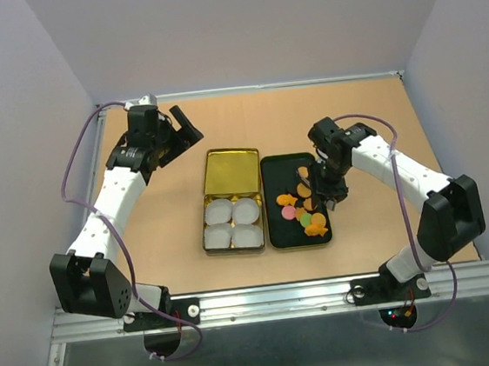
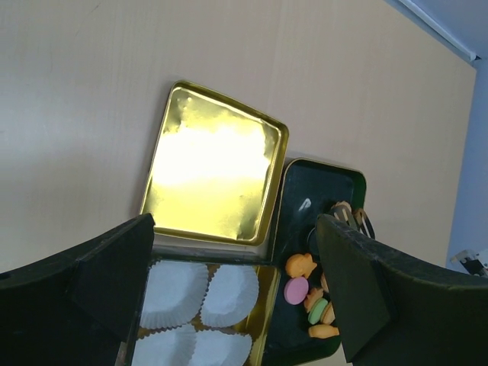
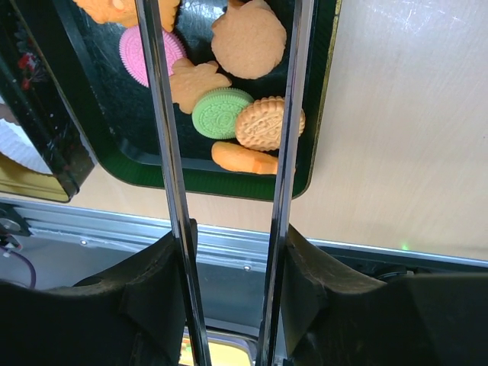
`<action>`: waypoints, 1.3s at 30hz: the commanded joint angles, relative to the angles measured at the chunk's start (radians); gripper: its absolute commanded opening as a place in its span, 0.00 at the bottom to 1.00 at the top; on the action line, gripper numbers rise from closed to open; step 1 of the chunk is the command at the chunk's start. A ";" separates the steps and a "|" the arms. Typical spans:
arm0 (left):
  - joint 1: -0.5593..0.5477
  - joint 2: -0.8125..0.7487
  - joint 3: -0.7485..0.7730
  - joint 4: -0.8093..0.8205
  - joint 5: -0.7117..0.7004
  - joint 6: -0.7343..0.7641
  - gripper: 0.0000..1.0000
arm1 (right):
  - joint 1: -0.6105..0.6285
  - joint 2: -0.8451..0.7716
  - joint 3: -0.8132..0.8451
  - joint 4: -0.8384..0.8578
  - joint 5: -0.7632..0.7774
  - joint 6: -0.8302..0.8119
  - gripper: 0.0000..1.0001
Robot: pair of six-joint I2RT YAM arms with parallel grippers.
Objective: Pack the cookies
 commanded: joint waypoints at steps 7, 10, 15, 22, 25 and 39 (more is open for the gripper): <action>0.032 -0.072 -0.053 0.042 0.018 0.023 0.98 | 0.008 0.070 0.081 0.001 0.030 -0.039 0.47; 0.040 -0.082 -0.067 0.044 0.020 0.026 0.98 | 0.008 0.090 0.103 -0.012 0.035 -0.049 0.45; 0.058 -0.094 -0.079 0.042 0.018 0.031 0.98 | 0.006 0.121 0.142 -0.028 0.032 -0.065 0.41; 0.066 -0.083 -0.068 0.045 0.020 0.036 0.98 | 0.006 0.138 0.187 -0.059 0.037 -0.080 0.36; 0.068 -0.077 -0.058 0.047 0.022 0.037 0.98 | 0.006 0.144 0.225 -0.074 0.038 -0.082 0.34; 0.068 -0.066 -0.051 0.045 0.032 0.017 0.98 | 0.008 0.090 0.236 -0.096 0.006 -0.063 0.27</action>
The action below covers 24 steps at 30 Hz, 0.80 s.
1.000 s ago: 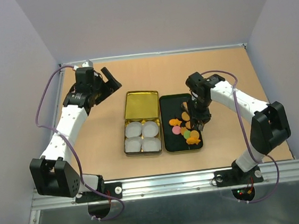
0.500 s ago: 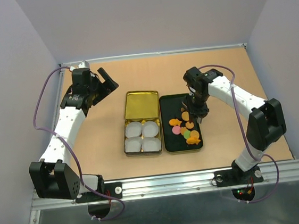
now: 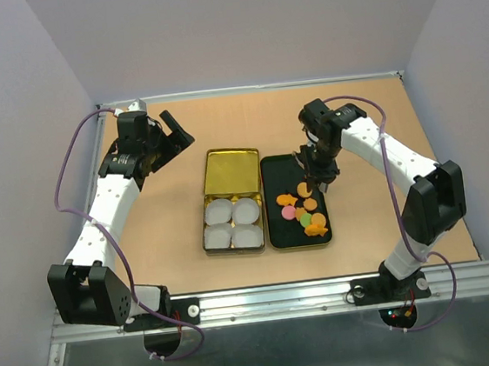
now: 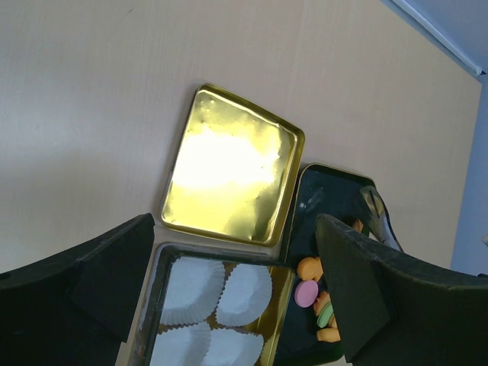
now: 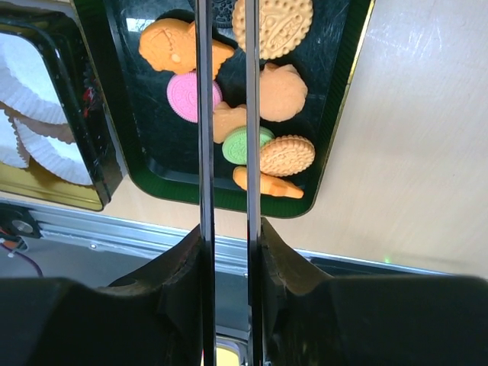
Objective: Pack the cookies
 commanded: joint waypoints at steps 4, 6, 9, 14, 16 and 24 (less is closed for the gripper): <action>0.002 -0.014 0.003 0.033 0.017 -0.003 0.98 | 0.006 -0.098 -0.024 -0.035 0.006 0.022 0.44; 0.002 -0.017 -0.002 0.037 0.019 -0.006 0.98 | 0.008 -0.108 -0.023 -0.045 0.023 0.025 0.45; 0.002 -0.017 -0.008 0.040 0.023 -0.007 0.98 | 0.006 -0.123 -0.030 -0.071 0.039 0.025 0.47; 0.002 -0.017 -0.011 0.040 0.028 -0.006 0.98 | 0.008 -0.160 -0.099 -0.080 0.029 0.032 0.49; 0.002 -0.020 -0.014 0.041 0.028 -0.006 0.98 | 0.006 -0.164 -0.115 -0.077 0.023 0.034 0.49; 0.002 -0.029 -0.029 0.043 0.026 -0.001 0.98 | 0.006 -0.173 -0.185 -0.045 -0.004 0.045 0.50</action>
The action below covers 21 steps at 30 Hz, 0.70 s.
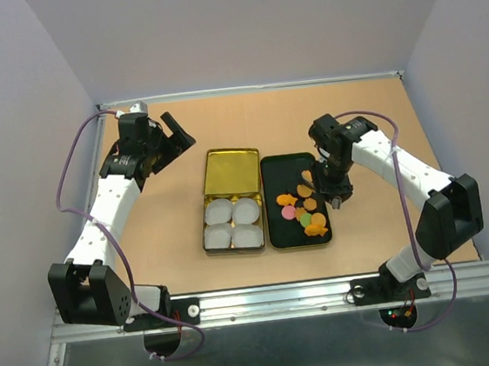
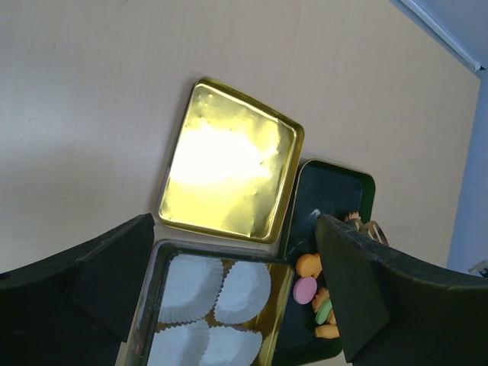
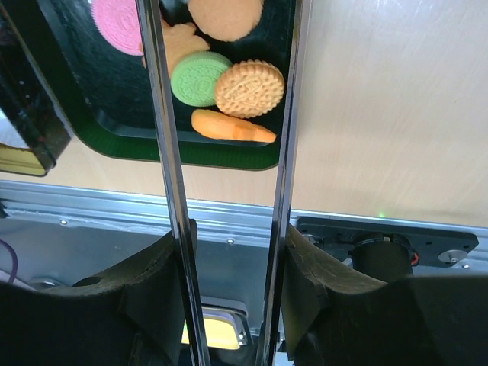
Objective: Pack the cookies
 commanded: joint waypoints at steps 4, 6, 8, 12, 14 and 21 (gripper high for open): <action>0.002 -0.032 -0.013 0.033 0.008 0.010 0.98 | 0.006 -0.031 -0.044 0.026 -0.009 0.013 0.50; 0.002 -0.032 -0.013 0.031 0.008 0.012 0.98 | 0.006 -0.023 -0.044 0.033 -0.008 0.013 0.50; 0.002 -0.032 -0.013 0.031 0.007 0.013 0.98 | 0.006 -0.016 -0.042 0.048 -0.003 0.015 0.50; 0.002 -0.037 -0.017 0.030 0.005 0.015 0.98 | 0.006 0.003 -0.033 0.060 0.001 0.016 0.49; 0.002 -0.038 -0.017 0.028 0.001 0.017 0.98 | 0.008 0.014 -0.025 0.069 0.000 0.015 0.49; 0.005 -0.038 -0.012 0.027 0.001 0.020 0.98 | 0.006 0.061 0.005 0.075 0.003 0.000 0.49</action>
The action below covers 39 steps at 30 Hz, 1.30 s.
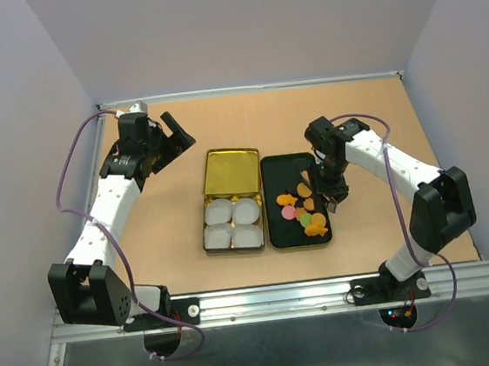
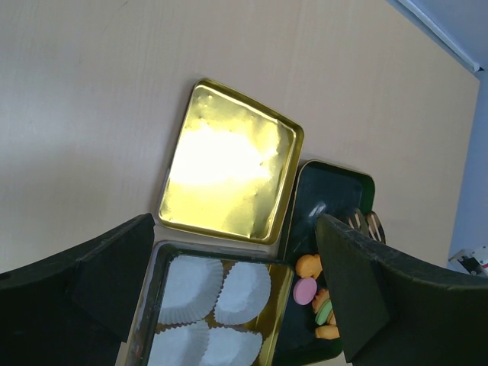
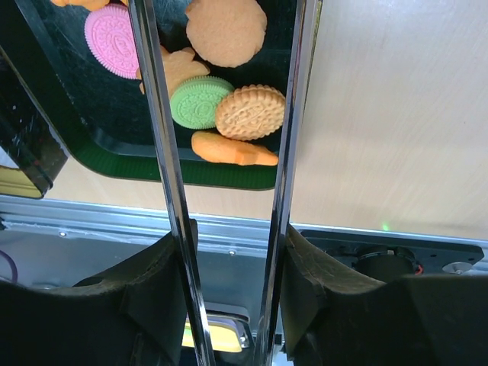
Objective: Pack the cookies
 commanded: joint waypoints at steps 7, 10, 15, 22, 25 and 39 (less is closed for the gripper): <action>0.008 -0.040 -0.008 0.020 0.002 0.020 0.98 | 0.008 0.021 0.061 0.013 -0.002 -0.007 0.43; 0.009 -0.037 -0.010 0.021 0.005 0.020 0.98 | 0.006 0.013 0.066 -0.001 -0.009 -0.007 0.41; 0.010 -0.035 -0.015 0.029 0.007 0.020 0.98 | 0.006 -0.014 0.073 -0.037 -0.016 -0.003 0.37; 0.010 -0.026 -0.010 0.030 0.010 0.020 0.97 | 0.006 0.005 0.168 -0.063 0.002 -0.003 0.26; 0.010 -0.026 -0.001 0.021 0.008 0.023 0.97 | 0.006 0.022 0.220 -0.067 0.002 0.000 0.22; 0.010 -0.022 0.025 0.020 0.025 0.013 0.98 | 0.008 0.072 0.405 0.020 -0.232 -0.067 0.19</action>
